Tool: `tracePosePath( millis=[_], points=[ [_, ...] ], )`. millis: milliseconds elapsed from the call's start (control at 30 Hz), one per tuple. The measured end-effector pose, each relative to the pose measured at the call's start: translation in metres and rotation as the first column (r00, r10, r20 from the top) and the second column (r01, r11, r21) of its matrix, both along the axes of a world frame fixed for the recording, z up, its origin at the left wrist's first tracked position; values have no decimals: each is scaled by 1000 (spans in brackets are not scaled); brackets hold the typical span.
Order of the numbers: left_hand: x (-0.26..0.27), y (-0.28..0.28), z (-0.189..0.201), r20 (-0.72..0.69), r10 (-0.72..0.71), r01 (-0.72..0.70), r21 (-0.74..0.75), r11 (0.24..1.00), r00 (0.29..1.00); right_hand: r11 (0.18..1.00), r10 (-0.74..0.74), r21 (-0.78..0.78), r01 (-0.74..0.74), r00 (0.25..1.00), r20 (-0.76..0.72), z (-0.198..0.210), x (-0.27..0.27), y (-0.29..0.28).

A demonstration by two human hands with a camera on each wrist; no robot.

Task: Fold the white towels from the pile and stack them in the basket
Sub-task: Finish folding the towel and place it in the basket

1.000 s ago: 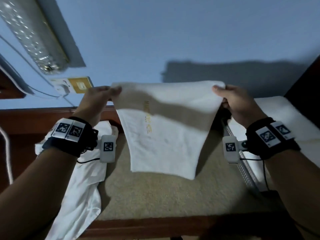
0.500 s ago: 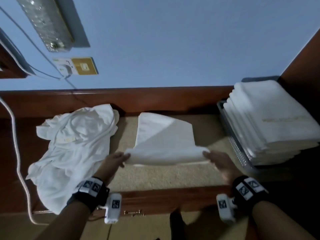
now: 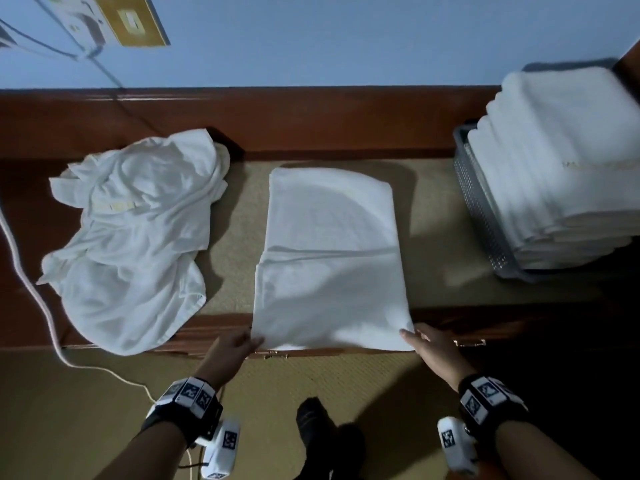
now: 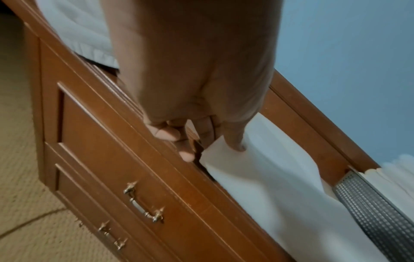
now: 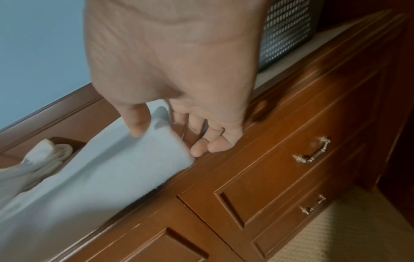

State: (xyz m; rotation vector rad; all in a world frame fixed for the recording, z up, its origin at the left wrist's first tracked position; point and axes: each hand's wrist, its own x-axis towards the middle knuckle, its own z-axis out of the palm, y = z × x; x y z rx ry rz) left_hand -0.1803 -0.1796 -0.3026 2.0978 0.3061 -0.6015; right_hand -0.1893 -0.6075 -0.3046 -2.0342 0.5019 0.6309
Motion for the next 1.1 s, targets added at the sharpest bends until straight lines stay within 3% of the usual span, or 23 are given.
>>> tracePosePath(
  millis=[200, 367, 533, 667, 767, 933, 1100],
  points=[
    [2, -13, 7, 69, 244, -244, -11, 970, 967, 996, -56, -53, 65, 986, 154, 0, -2, -5],
    [3, -14, -11, 25, 200, -201, 71, 977, 980, 997, -6, -76, 11, 998, 61, -7, -10, -6],
    [32, -22, -13, 54, 221, -226, 131, 965, 974, 990, -39, -129, 50, 995, 87, 3, 38, 0],
    [72, -26, -15, 55, 296, -298, 38, 954, 954, 986, 6, -168, 4, 998, 59, 9, 89, 1],
    [103, -32, -17, 96, 264, -266, 13, 964, 960, 971, 49, -236, -34, 997, 57, 9, 116, 6],
    [139, -30, -19, 136, 275, -268, -71, 961, 952, 948, 18, -316, 45, 981, 193, 10, 148, 12],
    [152, -18, -28, 50, 240, -238, -52, 970, 969, 908, 122, -411, -79, 989, 78, 2, 161, 17]
  ],
)
